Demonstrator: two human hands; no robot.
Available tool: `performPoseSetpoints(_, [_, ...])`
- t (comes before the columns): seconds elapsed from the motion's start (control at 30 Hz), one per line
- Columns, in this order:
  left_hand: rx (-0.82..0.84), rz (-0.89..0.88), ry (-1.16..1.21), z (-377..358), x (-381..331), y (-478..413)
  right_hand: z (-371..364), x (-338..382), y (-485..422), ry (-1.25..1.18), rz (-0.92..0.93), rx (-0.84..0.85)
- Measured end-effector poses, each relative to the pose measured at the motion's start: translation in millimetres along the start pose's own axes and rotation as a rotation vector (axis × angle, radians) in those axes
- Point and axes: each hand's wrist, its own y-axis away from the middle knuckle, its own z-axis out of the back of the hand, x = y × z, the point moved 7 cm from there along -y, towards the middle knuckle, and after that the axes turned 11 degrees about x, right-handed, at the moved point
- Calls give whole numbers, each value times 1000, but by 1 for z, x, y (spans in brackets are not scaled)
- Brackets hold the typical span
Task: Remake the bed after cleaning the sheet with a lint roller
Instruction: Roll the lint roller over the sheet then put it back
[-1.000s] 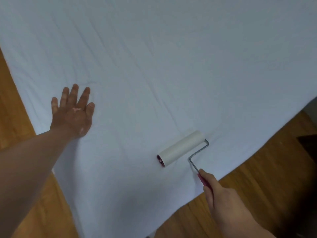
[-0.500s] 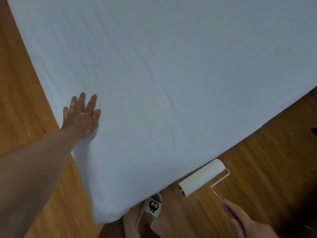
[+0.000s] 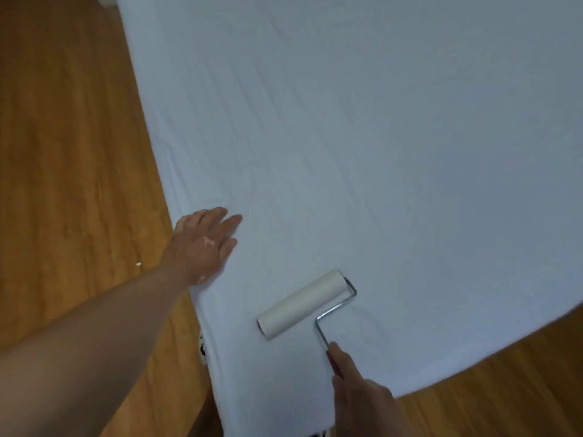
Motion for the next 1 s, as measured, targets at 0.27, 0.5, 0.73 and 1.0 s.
performPoseSetpoints(0.27, [9,134,182,31,93,-71,75,114,-81,-128,1,-161])
performPoseSetpoints(0.5, [72,173,204,67,186,-150,152,229,-175,-104,120,-259])
performPoseSetpoints(0.73, [103,144,207,83,247,-213,245,354,-288,45,253,-410])
performPoseSetpoints(1.0, [110,61,211,69,266,-232,309,443,-342,40,265,-413])
